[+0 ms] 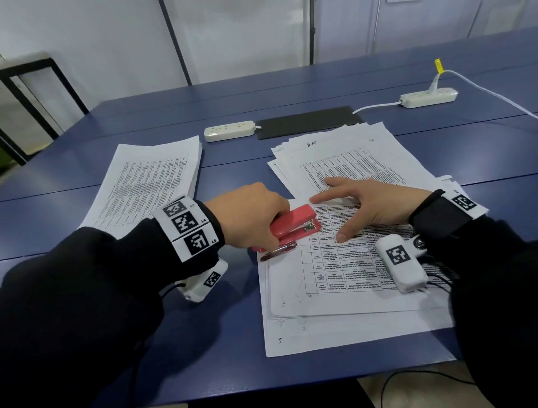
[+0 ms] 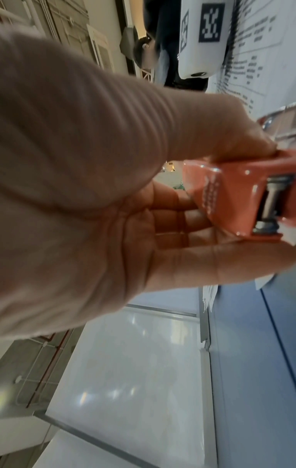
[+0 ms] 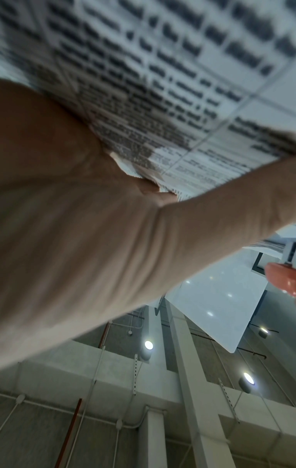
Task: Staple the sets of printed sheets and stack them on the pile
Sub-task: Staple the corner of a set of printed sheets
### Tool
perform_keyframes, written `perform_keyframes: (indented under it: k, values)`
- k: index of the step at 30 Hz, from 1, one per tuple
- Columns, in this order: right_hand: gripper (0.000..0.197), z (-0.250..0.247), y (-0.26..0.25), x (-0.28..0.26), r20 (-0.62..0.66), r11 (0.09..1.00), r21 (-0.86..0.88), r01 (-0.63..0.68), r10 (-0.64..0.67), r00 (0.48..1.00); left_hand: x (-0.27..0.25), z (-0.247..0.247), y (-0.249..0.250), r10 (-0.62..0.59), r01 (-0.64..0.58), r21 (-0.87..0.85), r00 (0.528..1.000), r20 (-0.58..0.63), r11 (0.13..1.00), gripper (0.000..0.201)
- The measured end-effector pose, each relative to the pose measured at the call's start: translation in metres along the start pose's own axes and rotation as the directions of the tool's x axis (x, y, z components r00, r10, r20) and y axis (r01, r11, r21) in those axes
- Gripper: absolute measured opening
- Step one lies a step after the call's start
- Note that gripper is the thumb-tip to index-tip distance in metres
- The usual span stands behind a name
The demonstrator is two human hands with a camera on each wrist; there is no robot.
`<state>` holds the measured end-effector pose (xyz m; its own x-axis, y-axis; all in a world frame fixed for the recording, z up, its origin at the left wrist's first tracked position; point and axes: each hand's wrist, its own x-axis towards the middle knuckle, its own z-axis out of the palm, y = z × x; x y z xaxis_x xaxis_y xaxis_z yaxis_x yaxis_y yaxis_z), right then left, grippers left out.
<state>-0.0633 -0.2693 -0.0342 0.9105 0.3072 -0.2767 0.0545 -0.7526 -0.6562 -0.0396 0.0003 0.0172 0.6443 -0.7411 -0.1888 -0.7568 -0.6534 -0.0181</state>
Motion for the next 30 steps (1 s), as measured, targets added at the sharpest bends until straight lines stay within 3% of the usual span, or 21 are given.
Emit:
perform_keyframes:
  k: [5,7,10,12,13,15,17,19,21,23,25,27,30]
  values:
    - [0.094,-0.001,-0.004,-0.002,0.007,1.000,-0.023,-0.022,0.022,1.000,-0.009,0.001,-0.005,-0.027,0.026,-0.045,1.000,0.001,0.999,0.020]
    - [0.086,0.000,-0.007,-0.005,-0.028,1.000,-0.001,-0.008,0.008,1.000,-0.011,-0.001,-0.009,-0.029,0.027,-0.092,0.999,-0.014,0.995,0.019]
    - [0.062,0.000,-0.013,-0.008,-0.300,0.964,0.222,0.149,-0.078,0.951,-0.009,-0.010,-0.011,-0.035,0.009,-0.229,0.993,-0.109,0.973,0.027]
    - [0.049,0.003,-0.015,-0.006,-0.439,0.854,0.423,0.302,-0.098,0.893,-0.004,-0.016,-0.007,-0.015,-0.038,-0.268,0.981,-0.193,0.963,0.035]
    - [0.046,0.005,-0.017,-0.005,-0.414,0.793,0.530,0.301,-0.068,0.908,-0.001,-0.017,-0.004,-0.010,-0.056,-0.283,0.974,-0.225,0.957,0.038]
    - [0.062,0.012,-0.024,-0.006,-0.225,0.682,0.706,0.191,-0.040,0.974,0.006,-0.017,0.002,-0.019,-0.074,-0.334,0.963,-0.267,0.940,0.039]
    - [0.081,0.020,-0.027,-0.008,-0.100,0.665,0.731,0.154,-0.119,0.988,0.013,-0.012,0.006,-0.050,-0.073,-0.403,0.957,-0.287,0.912,0.035]
    - [0.073,0.022,-0.025,-0.009,-0.105,0.662,0.727,0.181,-0.153,0.983,0.019,-0.004,0.004,-0.105,-0.058,-0.512,0.953,-0.285,0.857,0.035]
    - [0.063,0.020,-0.023,-0.006,-0.140,0.634,0.750,0.188,-0.126,0.982,0.022,0.003,0.000,-0.201,-0.036,-0.713,0.948,-0.246,0.700,0.044]
    - [0.063,0.020,-0.023,-0.005,-0.171,0.612,0.767,0.193,-0.095,0.981,0.022,0.011,-0.002,-0.276,0.002,-0.895,0.952,-0.135,0.445,0.050]
    - [0.062,0.022,-0.024,-0.004,-0.211,0.589,0.779,0.216,-0.077,0.974,0.022,0.018,0.001,-0.243,0.047,-0.975,0.970,-0.007,0.216,0.043]
    - [0.059,0.023,-0.025,-0.003,-0.246,0.579,0.781,0.234,-0.058,0.968,0.022,0.024,0.007,-0.186,0.051,-0.999,0.981,0.047,0.016,0.035]
    - [0.055,0.022,-0.026,-0.002,-0.266,0.565,0.788,0.246,-0.049,0.963,0.026,0.030,0.012,-0.228,0.051,-0.990,0.970,0.080,-0.131,0.032]
